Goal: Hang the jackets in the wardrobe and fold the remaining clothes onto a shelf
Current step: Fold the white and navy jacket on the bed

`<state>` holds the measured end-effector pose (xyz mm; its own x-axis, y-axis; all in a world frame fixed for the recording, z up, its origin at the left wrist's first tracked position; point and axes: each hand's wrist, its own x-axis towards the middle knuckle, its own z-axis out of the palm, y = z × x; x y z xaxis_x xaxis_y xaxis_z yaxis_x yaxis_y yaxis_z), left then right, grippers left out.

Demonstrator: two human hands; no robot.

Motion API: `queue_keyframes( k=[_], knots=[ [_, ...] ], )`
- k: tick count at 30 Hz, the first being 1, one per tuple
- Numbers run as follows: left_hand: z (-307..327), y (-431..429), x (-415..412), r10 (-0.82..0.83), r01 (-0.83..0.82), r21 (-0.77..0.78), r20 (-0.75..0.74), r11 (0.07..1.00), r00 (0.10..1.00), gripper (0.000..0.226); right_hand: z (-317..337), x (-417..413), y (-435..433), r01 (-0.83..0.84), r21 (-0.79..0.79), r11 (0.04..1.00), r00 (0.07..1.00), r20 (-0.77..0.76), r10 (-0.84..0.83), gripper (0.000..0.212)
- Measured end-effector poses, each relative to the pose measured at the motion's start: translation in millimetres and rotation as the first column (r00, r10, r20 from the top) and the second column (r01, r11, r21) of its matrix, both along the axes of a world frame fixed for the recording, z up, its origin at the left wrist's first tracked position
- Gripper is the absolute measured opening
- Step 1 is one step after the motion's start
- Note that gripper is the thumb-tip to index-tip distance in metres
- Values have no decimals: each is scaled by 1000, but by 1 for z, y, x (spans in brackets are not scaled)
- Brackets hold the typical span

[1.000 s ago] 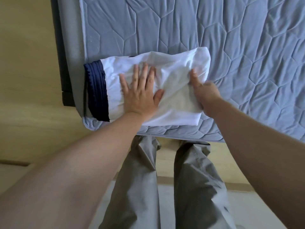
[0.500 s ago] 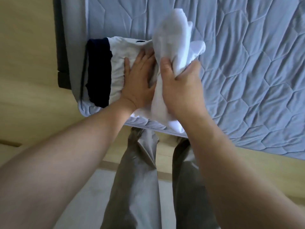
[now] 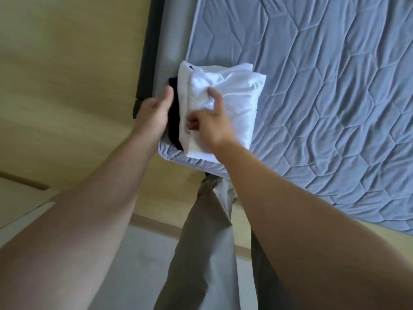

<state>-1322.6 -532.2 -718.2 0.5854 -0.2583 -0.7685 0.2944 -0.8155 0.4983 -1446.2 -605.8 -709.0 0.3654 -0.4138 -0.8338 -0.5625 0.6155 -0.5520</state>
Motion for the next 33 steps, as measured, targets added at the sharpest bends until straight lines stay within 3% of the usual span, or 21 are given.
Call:
queue_keyframes(
  k=[2, 6, 9, 12, 14, 16, 18, 20, 22, 25, 28, 31, 33],
  knots=[
    [7, 3, -8, -132, 133, 11, -90, 991, 987, 81, -1, -11, -5, 47, -50, 998, 999, 10, -47, 62],
    [9, 7, -39, -499, 473, 189, 126, 861, 857, 109, 6, -34, -31, -139, -403, 905, 982, -176, 73, 54],
    [5, 5, -56, -478, 441, 248, 113, 863, 871, 113, 9, -46, -46, -163, -544, 823, 948, -317, -22, 46],
    [-3, 0, -55, -400, 366, 230, 124, 902, 908, 103, -1, -52, -50, -179, -496, 850, 882, -464, -85, 64],
    [-7, -1, -51, -400, 357, 242, 159, 902, 903, 98, -4, -50, -53, -253, -454, 854, 862, -506, -13, 79],
    [-9, 0, -51, -442, 396, 254, 159, 882, 883, 101, -9, -47, -59, -463, -489, 739, 832, -527, 172, 86],
    [-9, 2, -56, -473, 435, 255, 110, 863, 874, 118, -15, -42, -69, -657, -540, 527, 745, -571, 344, 74],
    [-5, 2, -58, -494, 475, 248, 18, 844, 869, 142, -19, -32, -78, -713, -599, 365, 699, -563, 442, 48],
    [-3, 0, -56, -549, 538, 249, -29, 806, 836, 151, -18, -21, -78, -664, -689, 291, 715, -472, 516, 38],
    [-4, 1, -43, -641, 630, 244, -42, 737, 766, 130, -15, -10, -66, -592, -791, 150, 676, -387, 627, 31],
    [-11, 5, -26, -665, 656, 204, -29, 727, 746, 98, -20, -2, -58, -666, -729, 157, 635, -444, 632, 39],
    [-22, 13, -16, -587, 579, 99, 124, 809, 800, 69, -23, 14, -58, -690, -701, 181, 645, -481, 594, 44],
    [-29, 20, -18, -477, 479, 35, 176, 877, 861, 54, -19, 28, -56, -691, -722, 38, 573, -516, 636, 58]
  ],
)
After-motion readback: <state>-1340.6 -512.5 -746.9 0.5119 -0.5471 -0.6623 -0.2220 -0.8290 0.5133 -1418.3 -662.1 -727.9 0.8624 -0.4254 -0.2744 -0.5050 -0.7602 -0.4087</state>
